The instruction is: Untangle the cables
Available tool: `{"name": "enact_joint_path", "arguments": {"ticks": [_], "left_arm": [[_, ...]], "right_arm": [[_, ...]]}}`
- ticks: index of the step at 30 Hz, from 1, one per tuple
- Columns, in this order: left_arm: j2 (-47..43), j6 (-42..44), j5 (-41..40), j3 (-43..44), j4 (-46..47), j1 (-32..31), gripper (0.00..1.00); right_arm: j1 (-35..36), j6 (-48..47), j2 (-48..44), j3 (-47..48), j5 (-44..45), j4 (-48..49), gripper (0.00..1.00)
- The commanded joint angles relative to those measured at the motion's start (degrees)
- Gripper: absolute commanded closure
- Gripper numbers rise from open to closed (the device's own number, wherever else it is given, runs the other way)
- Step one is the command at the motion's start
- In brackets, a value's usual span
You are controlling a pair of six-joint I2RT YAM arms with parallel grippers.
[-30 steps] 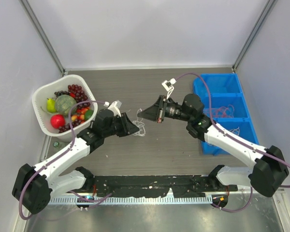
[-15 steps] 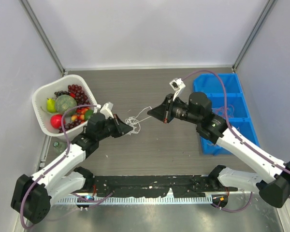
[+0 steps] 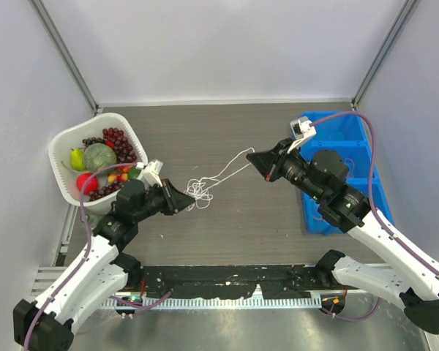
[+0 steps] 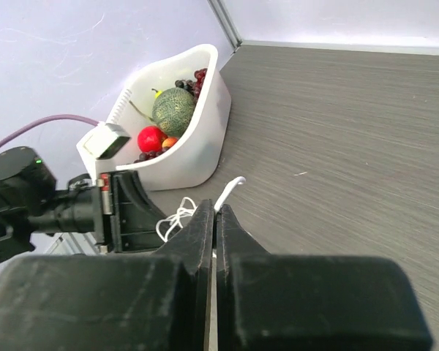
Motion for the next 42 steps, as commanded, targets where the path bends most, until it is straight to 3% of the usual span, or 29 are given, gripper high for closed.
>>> {"name": "enact_joint_path", "arguments": {"ticks": [1, 2, 6, 10, 14, 21, 25, 28, 29, 31, 32, 36, 42], "left_arm": [[-3.5, 5.0, -5.1, 5.2, -9.7, 0.5, 0.94], [-3.3, 5.3, -6.3, 6.8, -11.8, 0.5, 0.99], [-0.4, 4.7, -19.6, 11.4, -22.9, 0.5, 1.0], [0.8, 1.5, -30.4, 11.5, -28.9, 0.5, 1.0], [-1.0, -0.7, -30.4, 8.2, -27.5, 0.6, 1.0], [-3.1, -0.8, -30.4, 6.4, -24.5, 0.6, 1.0], [-1.4, -0.7, -33.2, 7.0, -26.2, 0.6, 1.0], [0.5, -0.8, -34.0, 7.1, -27.3, 0.7, 1.0], [0.9, -1.0, -34.0, 6.8, -27.2, 0.6, 0.96], [1.5, -1.5, -33.4, 6.3, -27.3, 0.6, 0.69], [1.3, -1.6, -32.7, 6.4, -27.4, 0.6, 0.63], [-2.1, -2.7, -27.2, 5.0, -25.2, 0.6, 0.52], [-4.6, -1.4, -17.0, 3.6, -18.9, 0.6, 0.23]], "right_arm": [[-0.3, -0.8, -0.8, 0.0, 3.2, 5.6, 1.0], [-0.3, -0.9, -0.2, 0.2, 3.2, 5.2, 0.99], [-0.3, -1.5, -0.8, 1.4, 10.9, 1.3, 0.99], [-0.3, -3.0, -5.7, 1.1, 30.6, -3.8, 0.99], [-0.3, -2.5, -12.5, -0.5, 39.2, -4.2, 0.99], [-0.3, -2.9, -13.9, -3.1, 32.0, -3.9, 0.99], [-0.3, -4.0, -18.4, -3.7, 42.7, -4.1, 0.99], [-0.3, -7.6, -23.1, -5.8, 43.7, 0.8, 0.99], [-0.3, -7.8, -24.6, -6.4, 43.4, 2.2, 0.99], [-0.3, -7.7, -25.1, -7.1, 41.1, 4.7, 0.99], [-0.3, -7.7, -24.8, -7.3, 40.0, 5.5, 0.99], [-0.3, -5.2, -17.4, -7.0, 25.4, 6.2, 0.99], [-0.3, -4.8, -11.4, -6.1, 15.6, 5.6, 0.99]]}}
